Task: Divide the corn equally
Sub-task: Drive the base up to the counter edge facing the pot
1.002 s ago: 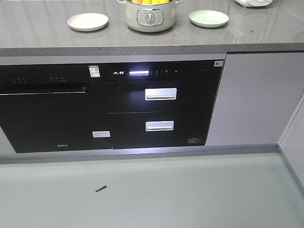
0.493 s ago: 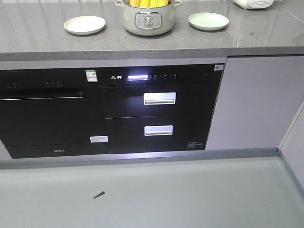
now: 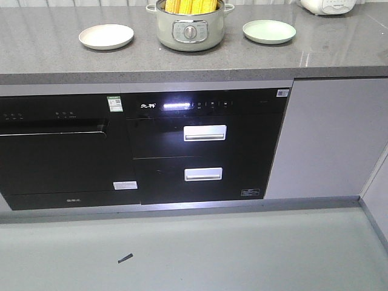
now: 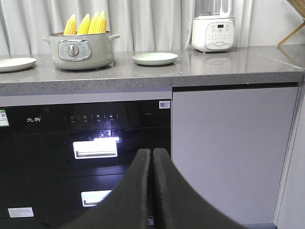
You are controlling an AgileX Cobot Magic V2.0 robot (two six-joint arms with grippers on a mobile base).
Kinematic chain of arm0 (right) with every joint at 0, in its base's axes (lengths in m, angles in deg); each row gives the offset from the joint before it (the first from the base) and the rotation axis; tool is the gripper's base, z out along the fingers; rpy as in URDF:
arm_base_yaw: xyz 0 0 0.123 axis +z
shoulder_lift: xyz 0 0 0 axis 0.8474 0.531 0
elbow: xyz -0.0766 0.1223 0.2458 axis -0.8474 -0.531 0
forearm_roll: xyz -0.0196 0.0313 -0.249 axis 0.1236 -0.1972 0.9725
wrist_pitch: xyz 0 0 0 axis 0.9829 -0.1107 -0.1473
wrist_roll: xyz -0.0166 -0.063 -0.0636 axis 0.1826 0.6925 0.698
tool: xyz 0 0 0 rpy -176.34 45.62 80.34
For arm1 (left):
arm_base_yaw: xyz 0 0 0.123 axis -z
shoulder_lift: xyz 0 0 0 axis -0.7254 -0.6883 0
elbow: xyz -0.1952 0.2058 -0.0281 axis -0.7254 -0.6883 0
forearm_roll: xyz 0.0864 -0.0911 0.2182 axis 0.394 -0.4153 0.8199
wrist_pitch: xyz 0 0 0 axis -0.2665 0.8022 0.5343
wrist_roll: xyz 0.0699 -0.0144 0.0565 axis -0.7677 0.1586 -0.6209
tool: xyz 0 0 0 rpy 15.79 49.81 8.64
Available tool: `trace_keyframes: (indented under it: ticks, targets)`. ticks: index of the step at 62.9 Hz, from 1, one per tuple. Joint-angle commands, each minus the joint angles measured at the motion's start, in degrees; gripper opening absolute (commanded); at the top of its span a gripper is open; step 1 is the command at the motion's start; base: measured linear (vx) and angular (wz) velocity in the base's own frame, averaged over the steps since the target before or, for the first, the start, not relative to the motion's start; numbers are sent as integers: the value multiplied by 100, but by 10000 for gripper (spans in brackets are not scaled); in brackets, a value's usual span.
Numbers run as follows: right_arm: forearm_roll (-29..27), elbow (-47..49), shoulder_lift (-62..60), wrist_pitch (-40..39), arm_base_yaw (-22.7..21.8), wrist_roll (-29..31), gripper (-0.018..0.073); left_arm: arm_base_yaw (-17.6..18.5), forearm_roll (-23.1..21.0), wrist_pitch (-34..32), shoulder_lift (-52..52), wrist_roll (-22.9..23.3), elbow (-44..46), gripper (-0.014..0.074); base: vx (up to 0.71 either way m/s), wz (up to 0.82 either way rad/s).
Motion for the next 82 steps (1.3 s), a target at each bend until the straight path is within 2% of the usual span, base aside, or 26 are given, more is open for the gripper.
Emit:
trace_keyframes:
  ticks: [1,82]
  targets:
    - [62,-40,-22,-429,-33,16,-6,1,-10,-465,92,51,-88,-6,10,1]
    - [62,-40,-22,-429,-33,16,-6,1,-10,-465,92,51,-88,-6,9,1]
